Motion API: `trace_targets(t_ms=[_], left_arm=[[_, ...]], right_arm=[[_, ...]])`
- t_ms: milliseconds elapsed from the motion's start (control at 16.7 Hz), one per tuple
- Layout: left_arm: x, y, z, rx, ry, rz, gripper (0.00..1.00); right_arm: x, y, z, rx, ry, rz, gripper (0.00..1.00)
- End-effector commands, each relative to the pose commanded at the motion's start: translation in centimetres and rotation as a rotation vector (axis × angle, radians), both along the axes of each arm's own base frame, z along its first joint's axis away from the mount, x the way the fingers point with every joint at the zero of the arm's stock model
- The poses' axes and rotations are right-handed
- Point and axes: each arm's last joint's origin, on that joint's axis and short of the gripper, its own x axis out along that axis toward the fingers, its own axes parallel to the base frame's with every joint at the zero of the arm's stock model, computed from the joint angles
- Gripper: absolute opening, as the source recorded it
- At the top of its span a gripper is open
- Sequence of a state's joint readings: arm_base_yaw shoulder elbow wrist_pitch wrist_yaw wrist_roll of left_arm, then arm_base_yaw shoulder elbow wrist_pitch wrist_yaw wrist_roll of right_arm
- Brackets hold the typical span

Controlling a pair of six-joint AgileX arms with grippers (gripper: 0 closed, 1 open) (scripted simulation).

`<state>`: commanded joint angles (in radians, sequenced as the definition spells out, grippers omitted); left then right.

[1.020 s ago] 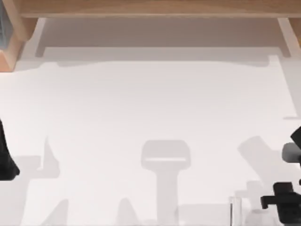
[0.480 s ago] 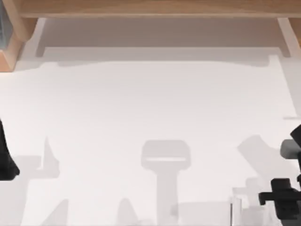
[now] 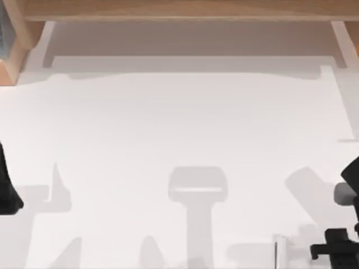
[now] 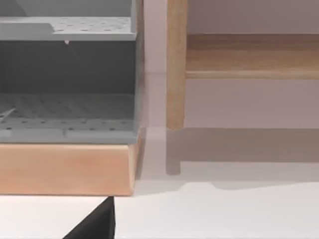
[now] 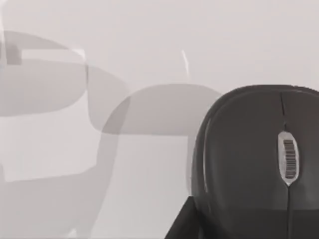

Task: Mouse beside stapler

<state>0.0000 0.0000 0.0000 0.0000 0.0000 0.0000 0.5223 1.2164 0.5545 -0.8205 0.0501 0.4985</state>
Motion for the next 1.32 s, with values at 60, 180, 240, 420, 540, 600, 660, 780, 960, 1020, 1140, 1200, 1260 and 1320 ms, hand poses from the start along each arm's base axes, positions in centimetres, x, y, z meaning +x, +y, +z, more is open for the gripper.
trace_targets(t_ms=[60, 180, 240, 420, 540, 600, 660, 780, 960, 1020, 1140, 1200, 1260, 1320], left_arm=[[0.00, 0.00, 0.00, 0.000, 0.000, 0.000, 1.00], [0.00, 0.00, 0.00, 0.000, 0.000, 0.000, 1.00], [0.00, 0.00, 0.00, 0.000, 0.000, 0.000, 1.00], [0.00, 0.00, 0.00, 0.000, 0.000, 0.000, 1.00], [0.00, 0.00, 0.00, 0.000, 0.000, 0.000, 1.00], [0.00, 0.00, 0.00, 0.000, 0.000, 0.000, 1.00], [0.00, 0.00, 0.00, 0.000, 0.000, 0.000, 1.00], [0.00, 0.00, 0.00, 0.000, 0.000, 0.000, 1.00], [0.00, 0.00, 0.00, 0.000, 0.000, 0.000, 1.00], [0.00, 0.00, 0.00, 0.000, 0.000, 0.000, 1.00], [0.00, 0.00, 0.00, 0.000, 0.000, 0.000, 1.00], [0.00, 0.00, 0.00, 0.000, 0.000, 0.000, 1.00], [0.00, 0.00, 0.00, 0.000, 0.000, 0.000, 1.00], [0.00, 0.00, 0.00, 0.000, 0.000, 0.000, 1.00]], right_arm=[[0.00, 0.00, 0.00, 0.000, 0.000, 0.000, 0.00], [0.00, 0.00, 0.00, 0.000, 0.000, 0.000, 0.00], [0.00, 0.00, 0.00, 0.000, 0.000, 0.000, 0.08], [0.00, 0.00, 0.00, 0.000, 0.000, 0.000, 0.30], [0.00, 0.00, 0.00, 0.000, 0.000, 0.000, 0.45], [0.00, 0.00, 0.00, 0.000, 0.000, 0.000, 0.53], [0.00, 0.00, 0.00, 0.000, 0.000, 0.000, 0.60], [0.00, 0.00, 0.00, 0.000, 0.000, 0.000, 0.75], [0.00, 0.00, 0.00, 0.000, 0.000, 0.000, 0.98], [0.00, 0.00, 0.00, 0.000, 0.000, 0.000, 1.00], [0.00, 0.00, 0.00, 0.000, 0.000, 0.000, 1.00], [0.00, 0.00, 0.00, 0.000, 0.000, 0.000, 1.00], [0.00, 0.00, 0.00, 0.000, 0.000, 0.000, 1.00], [0.00, 0.00, 0.00, 0.000, 0.000, 0.000, 1.00]])
